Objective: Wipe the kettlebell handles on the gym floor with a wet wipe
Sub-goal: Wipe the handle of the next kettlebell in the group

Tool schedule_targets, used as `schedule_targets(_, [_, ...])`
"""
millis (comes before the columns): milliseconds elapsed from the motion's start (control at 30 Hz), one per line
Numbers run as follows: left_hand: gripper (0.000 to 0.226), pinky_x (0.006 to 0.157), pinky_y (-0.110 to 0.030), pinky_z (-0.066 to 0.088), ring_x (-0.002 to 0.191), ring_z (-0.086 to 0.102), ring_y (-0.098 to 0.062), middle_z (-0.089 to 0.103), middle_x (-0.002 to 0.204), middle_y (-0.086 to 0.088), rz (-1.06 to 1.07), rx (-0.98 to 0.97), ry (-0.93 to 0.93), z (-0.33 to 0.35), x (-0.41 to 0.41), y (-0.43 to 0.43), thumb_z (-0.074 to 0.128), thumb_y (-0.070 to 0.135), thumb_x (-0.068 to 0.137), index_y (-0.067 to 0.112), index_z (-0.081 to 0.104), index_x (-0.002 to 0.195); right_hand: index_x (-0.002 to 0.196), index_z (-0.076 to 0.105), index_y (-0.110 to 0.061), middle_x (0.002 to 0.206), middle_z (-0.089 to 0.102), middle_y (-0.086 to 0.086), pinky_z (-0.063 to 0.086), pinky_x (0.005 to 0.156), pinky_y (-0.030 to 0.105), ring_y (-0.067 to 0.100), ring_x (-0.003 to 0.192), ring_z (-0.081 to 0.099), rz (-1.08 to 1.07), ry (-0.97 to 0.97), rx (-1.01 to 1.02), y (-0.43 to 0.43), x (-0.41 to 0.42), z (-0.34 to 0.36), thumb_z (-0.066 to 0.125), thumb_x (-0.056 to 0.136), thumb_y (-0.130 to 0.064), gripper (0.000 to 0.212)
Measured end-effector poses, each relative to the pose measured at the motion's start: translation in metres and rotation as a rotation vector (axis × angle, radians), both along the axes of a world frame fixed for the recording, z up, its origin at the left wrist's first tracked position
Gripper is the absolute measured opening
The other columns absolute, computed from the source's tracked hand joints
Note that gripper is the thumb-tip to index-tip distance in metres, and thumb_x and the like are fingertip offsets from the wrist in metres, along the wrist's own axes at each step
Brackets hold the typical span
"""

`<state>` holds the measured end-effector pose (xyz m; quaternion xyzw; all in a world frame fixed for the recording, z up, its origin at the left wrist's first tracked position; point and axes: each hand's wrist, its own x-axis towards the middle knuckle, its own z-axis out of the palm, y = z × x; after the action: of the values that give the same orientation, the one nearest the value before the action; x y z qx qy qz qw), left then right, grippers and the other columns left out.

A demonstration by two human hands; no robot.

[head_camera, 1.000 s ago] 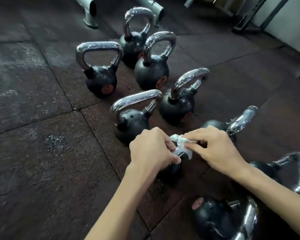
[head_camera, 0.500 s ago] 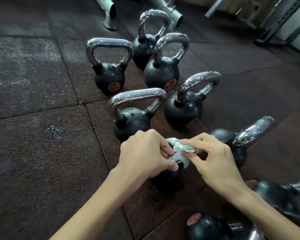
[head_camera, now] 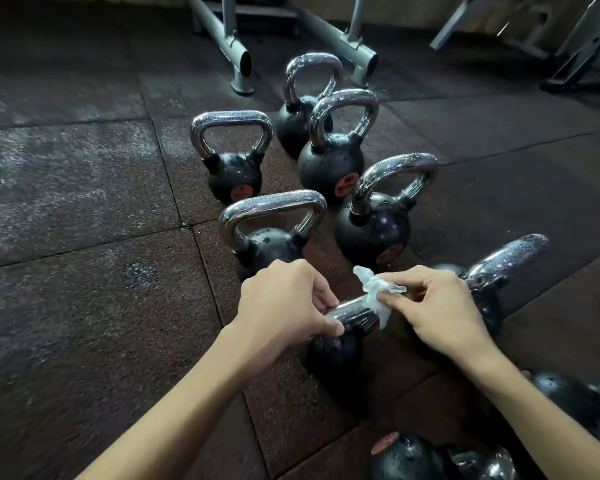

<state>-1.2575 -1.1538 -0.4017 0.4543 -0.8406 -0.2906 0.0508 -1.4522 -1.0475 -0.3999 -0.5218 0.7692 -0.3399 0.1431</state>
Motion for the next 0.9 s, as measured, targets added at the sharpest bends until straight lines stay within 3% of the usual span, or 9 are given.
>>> schedule_targets(133, [0.036, 0.075, -0.028, 0.054, 0.088, 0.07, -0.006, 0.074, 0.084, 0.017, -0.045, -0.112, -0.085, 0.007, -0.007, 0.001, 0.088, 0.059, 0.061, 0.04, 0.076, 0.089, 0.098, 0.083, -0.036, 0.086, 0.072, -0.02, 0.042, 0.066, 0.007, -0.002, 0.074, 0.062, 0.075, 0.065, -0.001, 0.007, 0.018, -0.002, 0.084, 0.079, -0.009, 0.033])
schedule_targets(233, [0.052, 0.074, -0.031, 0.051, 0.092, 0.069, -0.013, 0.072, 0.092, 0.013, -0.086, -0.216, -0.101, 0.011, -0.019, 0.004, 0.085, 0.072, 0.057, 0.04, 0.076, 0.097, 0.1, 0.083, -0.033, 0.065, 0.067, -0.025, 0.042, 0.06, 0.009, -0.002, 0.057, 0.055, -0.022, -0.103, 0.053, 0.005, 0.009, -0.001, 0.083, 0.08, -0.012, 0.029])
schedule_targets(333, [0.06, 0.074, -0.032, 0.05, 0.099, 0.069, -0.018, 0.073, 0.101, 0.011, -0.121, -0.207, -0.095, 0.012, -0.033, 0.005, 0.083, 0.072, 0.063, 0.041, 0.074, 0.113, 0.097, 0.084, -0.032, 0.08, 0.078, -0.017, 0.057, 0.086, 0.028, 0.003, 0.082, 0.073, -0.124, -0.323, 0.076, 0.0, -0.002, -0.001, 0.086, 0.08, -0.016, 0.023])
schedule_targets(367, [0.054, 0.073, -0.031, 0.049, 0.098, 0.069, -0.02, 0.073, 0.1, 0.009, -0.132, -0.202, -0.101, 0.013, -0.036, 0.005, 0.084, 0.069, 0.067, 0.038, 0.076, 0.111, 0.094, 0.083, -0.033, 0.082, 0.078, -0.018, 0.057, 0.087, 0.029, 0.003, 0.085, 0.074, -0.14, -0.327, 0.069, 0.001, 0.0, 0.0, 0.086, 0.08, -0.016, 0.022])
schedule_targets(467, [0.04, 0.067, -0.03, 0.041, 0.093, 0.069, -0.024, 0.069, 0.094, 0.006, -0.154, -0.226, -0.136, 0.012, -0.033, 0.008, 0.081, 0.062, 0.077, 0.031, 0.077, 0.102, 0.095, 0.082, -0.036, 0.06, 0.063, -0.035, 0.043, 0.064, 0.007, -0.012, 0.064, 0.061, -0.092, -0.126, 0.043, 0.009, 0.012, 0.001, 0.084, 0.081, -0.015, 0.025])
schedule_targets(567, [0.034, 0.067, -0.032, 0.035, 0.095, 0.068, -0.028, 0.059, 0.087, 0.004, -0.148, -0.314, -0.167, 0.006, -0.017, 0.019, 0.072, 0.06, 0.086, 0.028, 0.062, 0.086, 0.1, 0.083, -0.031, 0.06, 0.06, -0.035, 0.04, 0.061, 0.004, -0.013, 0.065, 0.057, -0.012, 0.001, -0.002, 0.018, 0.02, 0.001, 0.084, 0.082, -0.012, 0.026])
schedule_targets(700, [0.033, 0.067, -0.032, 0.039, 0.094, 0.067, -0.025, 0.069, 0.095, 0.005, -0.099, -0.351, -0.141, -0.004, 0.016, 0.03, 0.06, 0.064, 0.093, 0.033, 0.065, 0.104, 0.103, 0.083, -0.026, 0.051, 0.054, -0.039, 0.039, 0.056, 0.006, -0.01, 0.056, 0.056, -0.002, -0.06, 0.033, 0.012, 0.013, -0.002, 0.084, 0.083, -0.016, 0.022])
schedule_targets(800, [0.033, 0.068, -0.032, 0.047, 0.088, 0.068, -0.022, 0.069, 0.087, 0.008, -0.068, -0.315, -0.097, -0.009, 0.038, 0.028, 0.061, 0.067, 0.091, 0.039, 0.065, 0.107, 0.103, 0.082, -0.023, 0.043, 0.05, -0.033, 0.038, 0.052, 0.005, -0.011, 0.049, 0.053, 0.088, -0.113, 0.045, 0.006, 0.02, -0.002, 0.083, 0.084, -0.014, 0.021])
schedule_targets(900, [0.032, 0.072, -0.033, 0.051, 0.09, 0.068, -0.02, 0.068, 0.085, 0.01, -0.049, -0.289, -0.079, -0.014, 0.058, 0.028, 0.06, 0.067, 0.091, 0.046, 0.063, 0.115, 0.099, 0.083, -0.027, 0.049, 0.058, -0.031, 0.035, 0.048, 0.007, -0.006, 0.044, 0.051, 0.146, -0.118, 0.016, 0.0, 0.035, -0.005, 0.083, 0.084, -0.015, 0.019])
